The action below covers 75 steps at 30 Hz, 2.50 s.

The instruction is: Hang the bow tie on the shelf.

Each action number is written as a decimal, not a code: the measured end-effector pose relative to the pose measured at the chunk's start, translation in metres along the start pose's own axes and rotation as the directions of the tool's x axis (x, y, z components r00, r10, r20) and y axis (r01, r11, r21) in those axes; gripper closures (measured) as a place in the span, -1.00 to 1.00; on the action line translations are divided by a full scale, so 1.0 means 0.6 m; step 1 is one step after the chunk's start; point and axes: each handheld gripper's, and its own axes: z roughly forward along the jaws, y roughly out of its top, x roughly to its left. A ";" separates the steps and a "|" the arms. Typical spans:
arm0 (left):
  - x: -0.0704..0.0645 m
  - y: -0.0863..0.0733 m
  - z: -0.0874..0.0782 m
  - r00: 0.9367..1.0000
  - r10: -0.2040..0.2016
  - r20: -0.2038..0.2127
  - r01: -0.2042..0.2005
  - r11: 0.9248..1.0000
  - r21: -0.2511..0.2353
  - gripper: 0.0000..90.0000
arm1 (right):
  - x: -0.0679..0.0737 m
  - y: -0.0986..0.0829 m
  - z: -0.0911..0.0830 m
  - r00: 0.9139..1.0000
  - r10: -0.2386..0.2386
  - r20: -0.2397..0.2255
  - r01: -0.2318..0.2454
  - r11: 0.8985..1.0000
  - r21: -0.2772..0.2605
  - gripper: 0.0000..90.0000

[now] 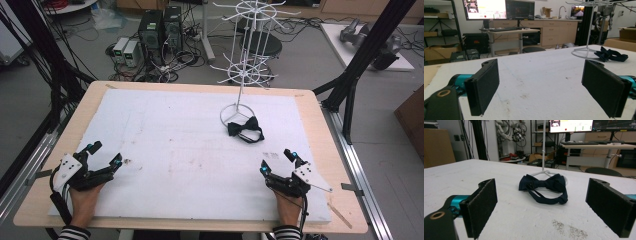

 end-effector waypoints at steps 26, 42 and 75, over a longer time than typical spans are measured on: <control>-0.001 0.000 -0.001 1.000 0.006 -0.001 -0.006 1.000 -0.001 -0.67 | 0.001 0.000 0.000 1.000 0.015 0.012 -0.015 1.000 0.006 -0.80; -0.001 0.000 0.000 1.000 0.002 -0.002 -0.002 1.000 -0.004 -0.67 | -0.002 0.005 0.008 0.999 0.027 0.027 -0.029 0.998 0.054 -0.79; 0.000 0.000 0.000 1.000 0.001 0.000 -0.001 1.000 0.001 -0.67 | -0.029 0.111 0.087 0.997 -0.072 -0.010 0.071 0.958 0.276 -0.79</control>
